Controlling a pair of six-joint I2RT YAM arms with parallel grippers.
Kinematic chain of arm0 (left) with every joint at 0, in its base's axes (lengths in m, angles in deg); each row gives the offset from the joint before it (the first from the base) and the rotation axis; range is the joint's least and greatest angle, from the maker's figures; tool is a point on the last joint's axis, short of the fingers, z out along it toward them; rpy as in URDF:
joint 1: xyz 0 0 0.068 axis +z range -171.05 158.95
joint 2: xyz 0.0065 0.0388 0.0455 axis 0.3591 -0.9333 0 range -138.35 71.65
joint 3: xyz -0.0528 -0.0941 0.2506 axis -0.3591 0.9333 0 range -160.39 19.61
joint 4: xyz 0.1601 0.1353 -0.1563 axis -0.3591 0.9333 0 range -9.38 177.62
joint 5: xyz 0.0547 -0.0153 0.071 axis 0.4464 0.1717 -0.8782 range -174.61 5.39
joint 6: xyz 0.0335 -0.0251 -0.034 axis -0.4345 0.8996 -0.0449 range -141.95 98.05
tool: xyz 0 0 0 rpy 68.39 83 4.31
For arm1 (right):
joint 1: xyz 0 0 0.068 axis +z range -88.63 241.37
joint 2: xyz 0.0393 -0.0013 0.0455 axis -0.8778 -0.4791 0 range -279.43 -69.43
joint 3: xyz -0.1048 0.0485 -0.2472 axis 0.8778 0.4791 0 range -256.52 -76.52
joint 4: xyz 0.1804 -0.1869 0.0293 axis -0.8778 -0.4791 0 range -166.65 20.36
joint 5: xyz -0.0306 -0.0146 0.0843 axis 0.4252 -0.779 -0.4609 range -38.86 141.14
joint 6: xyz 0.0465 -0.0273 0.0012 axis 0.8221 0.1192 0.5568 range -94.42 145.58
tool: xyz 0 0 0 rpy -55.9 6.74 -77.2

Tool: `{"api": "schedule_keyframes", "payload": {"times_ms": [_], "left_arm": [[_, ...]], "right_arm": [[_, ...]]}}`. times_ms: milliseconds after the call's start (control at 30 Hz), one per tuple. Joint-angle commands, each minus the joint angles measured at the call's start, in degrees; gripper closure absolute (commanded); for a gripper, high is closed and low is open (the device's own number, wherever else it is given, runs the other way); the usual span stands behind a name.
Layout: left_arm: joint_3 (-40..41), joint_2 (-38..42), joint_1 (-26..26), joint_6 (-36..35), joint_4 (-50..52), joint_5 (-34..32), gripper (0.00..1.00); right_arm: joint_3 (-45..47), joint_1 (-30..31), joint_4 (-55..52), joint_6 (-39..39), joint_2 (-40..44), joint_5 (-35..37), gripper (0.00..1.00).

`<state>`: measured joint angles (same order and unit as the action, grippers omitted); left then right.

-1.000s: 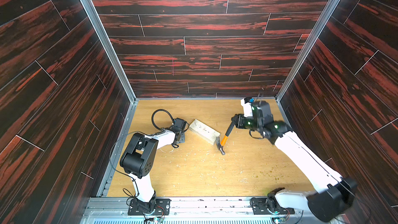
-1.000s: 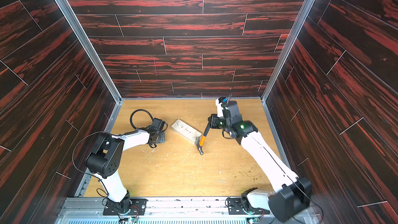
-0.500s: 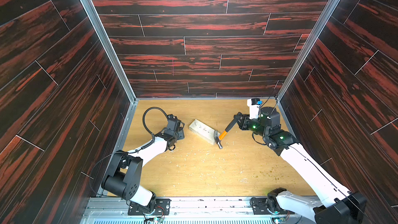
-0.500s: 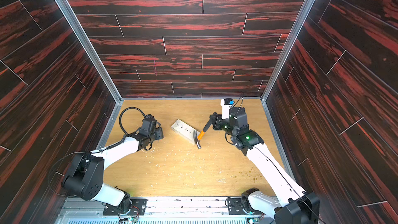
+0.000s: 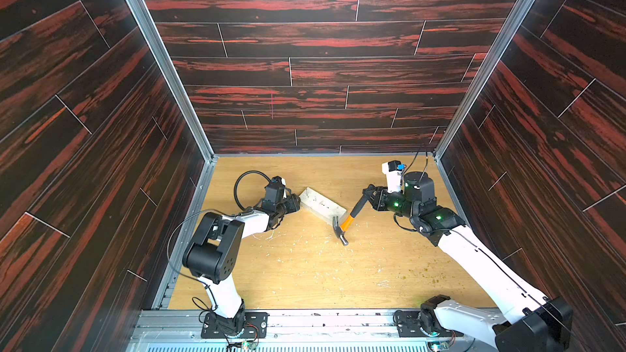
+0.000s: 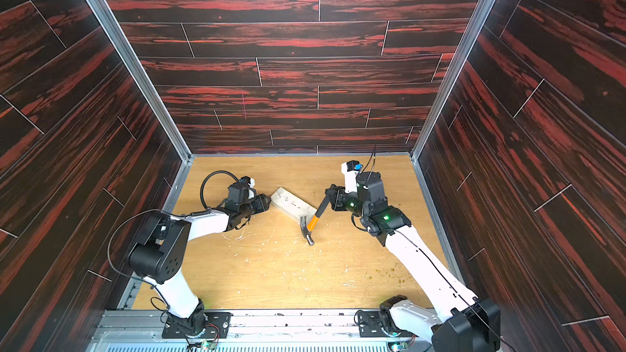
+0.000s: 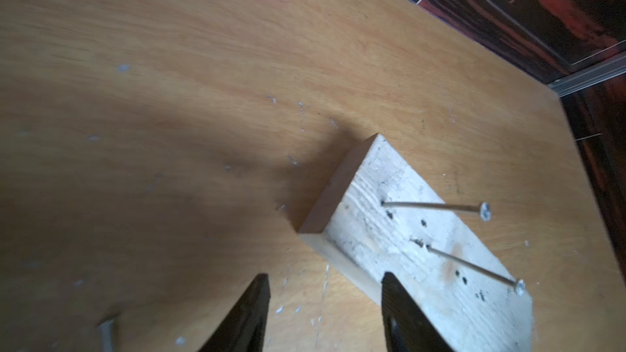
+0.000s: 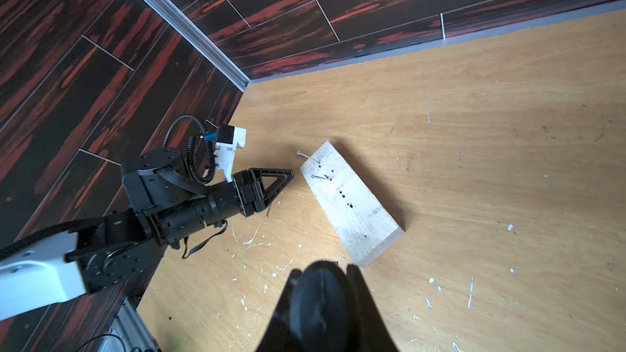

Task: Use a claw hammer to pull out a nail
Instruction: Place the nail at the center of the board, then adjust the mounting plate at the center of the board.

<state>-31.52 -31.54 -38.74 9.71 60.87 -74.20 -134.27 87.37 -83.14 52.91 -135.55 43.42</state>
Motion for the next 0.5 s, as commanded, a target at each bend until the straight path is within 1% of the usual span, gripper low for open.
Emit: {"api": "schedule_keyframes", "payload": {"times_ms": [0, 200, 367, 467], "left_arm": [[-1.73, -1.71, 0.12, 0.16, -5.35, 4.66, 0.46], [-4.75, -6.2, 0.12, -3.03, -5.85, 8.65, 0.46], [-6.79, -7.98, 0.47, -5.89, -3.25, 7.65, 0.46], [-5.96, -6.67, 1.09, -7.1, -2.68, 7.4, 0.47]], "right_arm": [[-0.94, 0.24, 3.61, 2.11, 0.92, -0.43, 1.0], [-0.69, 0.19, 3.96, 2.53, 0.48, -0.7, 1.0], [-1.53, 0.19, 2.93, 2.46, -0.14, -0.92, 1.0], [-1.93, 0.19, 1.75, 2.1, -0.23, -0.4, 1.0]]}}
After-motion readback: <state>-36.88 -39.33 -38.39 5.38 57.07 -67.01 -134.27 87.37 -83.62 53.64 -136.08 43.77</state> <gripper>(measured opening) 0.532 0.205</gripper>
